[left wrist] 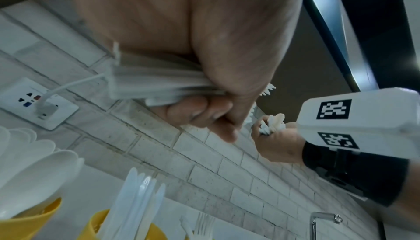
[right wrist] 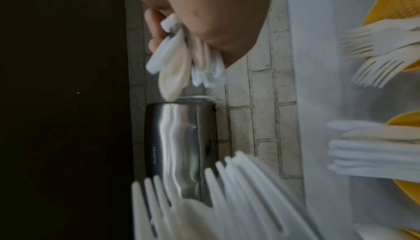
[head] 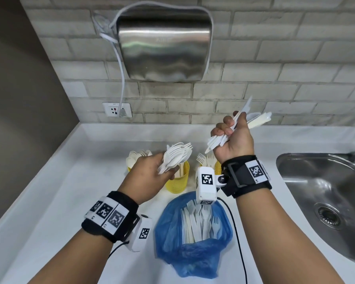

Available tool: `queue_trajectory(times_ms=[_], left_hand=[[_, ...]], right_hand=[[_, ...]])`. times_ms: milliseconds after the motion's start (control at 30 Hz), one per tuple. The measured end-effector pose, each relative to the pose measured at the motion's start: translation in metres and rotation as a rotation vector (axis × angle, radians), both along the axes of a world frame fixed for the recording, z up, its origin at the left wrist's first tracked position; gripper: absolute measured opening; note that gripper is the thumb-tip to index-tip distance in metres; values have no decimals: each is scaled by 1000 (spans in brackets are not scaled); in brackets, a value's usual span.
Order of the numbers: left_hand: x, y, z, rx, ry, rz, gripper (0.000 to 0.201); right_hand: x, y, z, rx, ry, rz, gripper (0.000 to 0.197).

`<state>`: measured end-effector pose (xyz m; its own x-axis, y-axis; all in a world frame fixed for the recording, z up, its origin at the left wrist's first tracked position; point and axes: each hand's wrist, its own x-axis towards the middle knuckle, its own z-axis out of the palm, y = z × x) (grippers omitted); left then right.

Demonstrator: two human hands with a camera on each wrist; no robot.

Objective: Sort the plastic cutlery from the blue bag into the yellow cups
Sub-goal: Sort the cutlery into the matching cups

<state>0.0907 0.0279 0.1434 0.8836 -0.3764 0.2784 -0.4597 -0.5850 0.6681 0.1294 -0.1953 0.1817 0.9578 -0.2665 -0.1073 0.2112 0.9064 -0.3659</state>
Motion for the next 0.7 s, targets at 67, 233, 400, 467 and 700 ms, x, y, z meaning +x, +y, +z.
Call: queue_trajectory(times_ms=[67,233,400,467,700], left_hand=[[1,0,-1,7,-42,10,24],[6,2,-7,-4,-110,88,17],[8,-4,1,-103,-112,135,9],[8,-8,4,-165,-75,151,14],[5,-13,11,-529,266,-54,28]], right_hand=[[-1,2,-2,-22,5,-39,27],[-12,13,1,-207,49,-118,32],[-29,39,11,-552,0,-198,34],[-33,51,10,-640,-29,-235,44],[-43,71,-12,-836,-17,-171,45]])
